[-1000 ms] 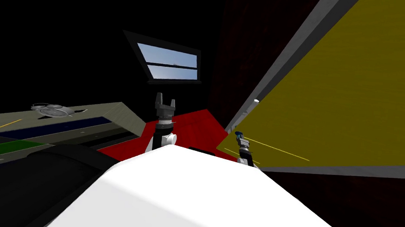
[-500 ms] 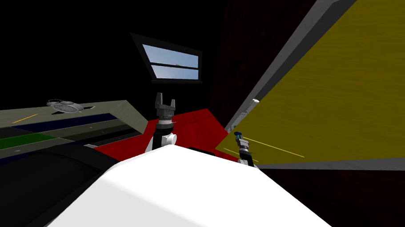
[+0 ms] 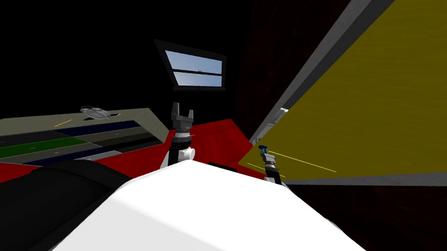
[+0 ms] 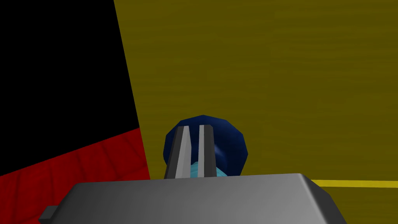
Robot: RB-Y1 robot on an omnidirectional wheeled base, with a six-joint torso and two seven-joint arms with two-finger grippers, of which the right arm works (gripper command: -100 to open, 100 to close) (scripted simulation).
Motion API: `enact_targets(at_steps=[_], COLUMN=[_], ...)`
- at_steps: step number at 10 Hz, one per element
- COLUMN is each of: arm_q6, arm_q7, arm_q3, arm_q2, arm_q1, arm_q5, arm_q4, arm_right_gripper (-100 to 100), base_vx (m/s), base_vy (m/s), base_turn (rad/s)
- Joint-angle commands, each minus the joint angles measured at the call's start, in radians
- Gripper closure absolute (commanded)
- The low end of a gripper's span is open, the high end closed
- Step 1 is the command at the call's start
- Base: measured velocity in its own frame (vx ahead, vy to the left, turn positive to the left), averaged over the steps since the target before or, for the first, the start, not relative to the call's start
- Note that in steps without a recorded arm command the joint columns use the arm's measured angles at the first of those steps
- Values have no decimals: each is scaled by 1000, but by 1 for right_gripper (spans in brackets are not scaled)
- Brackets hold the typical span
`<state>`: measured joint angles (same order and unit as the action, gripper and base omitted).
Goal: Pull the door open
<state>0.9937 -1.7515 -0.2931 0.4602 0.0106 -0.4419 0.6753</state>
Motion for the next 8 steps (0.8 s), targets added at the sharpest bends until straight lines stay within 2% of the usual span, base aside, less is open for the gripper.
enact_targets(at_steps=[1, 2, 5, 8], arm_q6=[-19, -15, 15, 29], arm_q7=[-1, -6, -47, -66], arm_q3=[-10, -15, -54, -72], arm_q2=[-1, 3, 28, 40], arm_q1=[-28, -33, -65, -80], arm_q5=[3, 6, 28, 38], arm_q4=[13, 12, 8, 5], arm_right_gripper=[100, 100, 100, 100], base_vx=[-100, -77, -189, -163], base_vy=[-12, -8, -64, -51], base_turn=[-3, 22, 108, 56])
